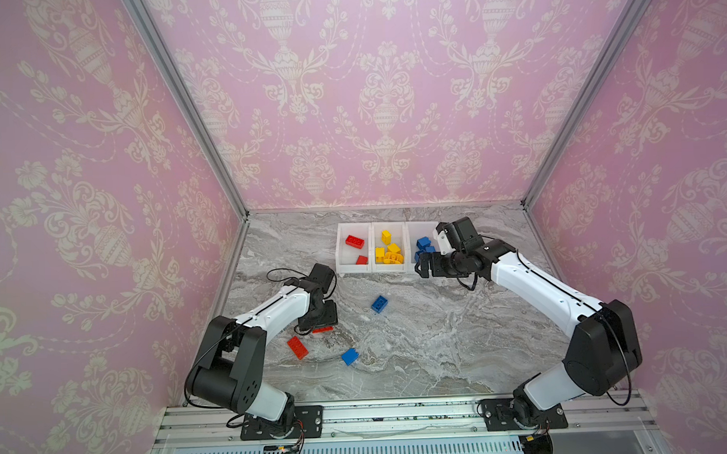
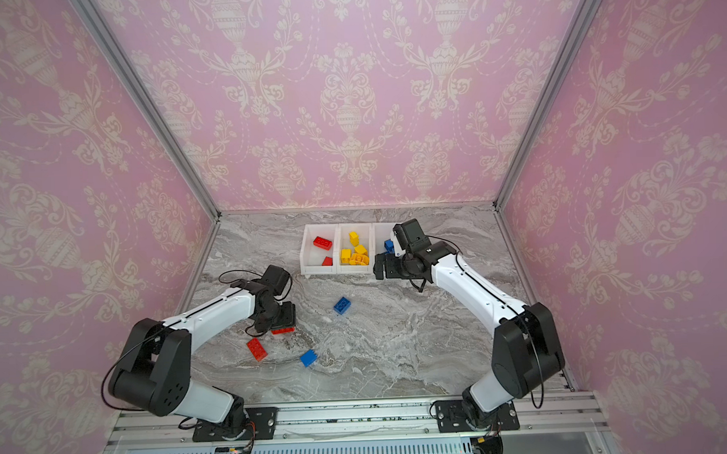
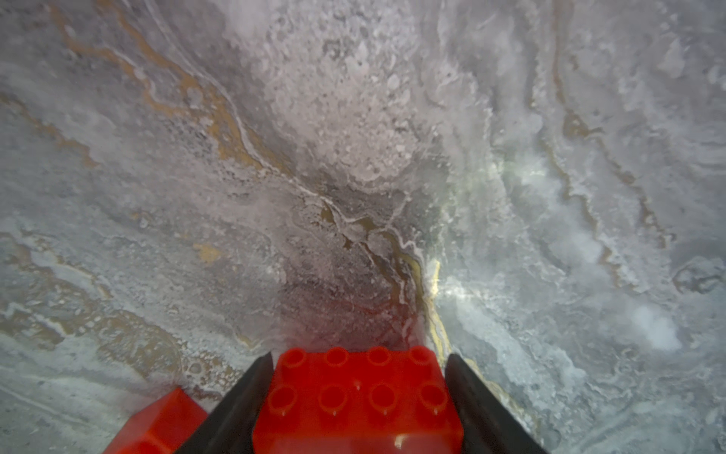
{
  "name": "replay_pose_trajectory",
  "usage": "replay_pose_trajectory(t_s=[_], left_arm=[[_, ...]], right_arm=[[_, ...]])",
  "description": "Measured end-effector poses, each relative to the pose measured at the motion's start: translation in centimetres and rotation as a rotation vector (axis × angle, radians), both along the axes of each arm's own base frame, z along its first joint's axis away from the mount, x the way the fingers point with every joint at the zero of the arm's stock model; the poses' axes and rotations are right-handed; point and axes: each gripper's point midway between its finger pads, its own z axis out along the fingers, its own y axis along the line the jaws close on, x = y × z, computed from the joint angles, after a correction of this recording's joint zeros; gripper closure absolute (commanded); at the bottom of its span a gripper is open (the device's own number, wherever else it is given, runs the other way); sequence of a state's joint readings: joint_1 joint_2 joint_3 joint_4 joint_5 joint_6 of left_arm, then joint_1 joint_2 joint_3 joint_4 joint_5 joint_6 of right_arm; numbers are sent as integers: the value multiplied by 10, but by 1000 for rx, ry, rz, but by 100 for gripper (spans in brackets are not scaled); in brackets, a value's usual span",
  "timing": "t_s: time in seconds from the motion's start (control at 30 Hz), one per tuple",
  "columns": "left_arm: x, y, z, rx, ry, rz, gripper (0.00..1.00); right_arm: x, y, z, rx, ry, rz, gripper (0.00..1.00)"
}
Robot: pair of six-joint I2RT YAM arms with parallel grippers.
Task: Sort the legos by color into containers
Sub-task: 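Close the left gripper on the red brick and lift it, then carry the red brick over the compartment nearest the left arm and release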
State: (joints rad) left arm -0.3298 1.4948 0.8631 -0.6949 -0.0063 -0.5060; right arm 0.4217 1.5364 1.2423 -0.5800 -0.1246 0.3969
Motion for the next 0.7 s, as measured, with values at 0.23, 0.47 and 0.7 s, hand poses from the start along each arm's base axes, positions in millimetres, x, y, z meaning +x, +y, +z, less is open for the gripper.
replay_pose_trajectory(t_s=[0.23,0.47,0.7], left_arm=[[32,-15,48,-49,-147,-13,41],[64,-31,87,-81,-258,-47,42],[106,-55,110,-91,-339,-107,41]], right_arm=[[-12,-3,-12,11,35,-14,0],[-30,-7,-28,24,90,-27,0],[-36,-9,-27,40,89,-43,0]])
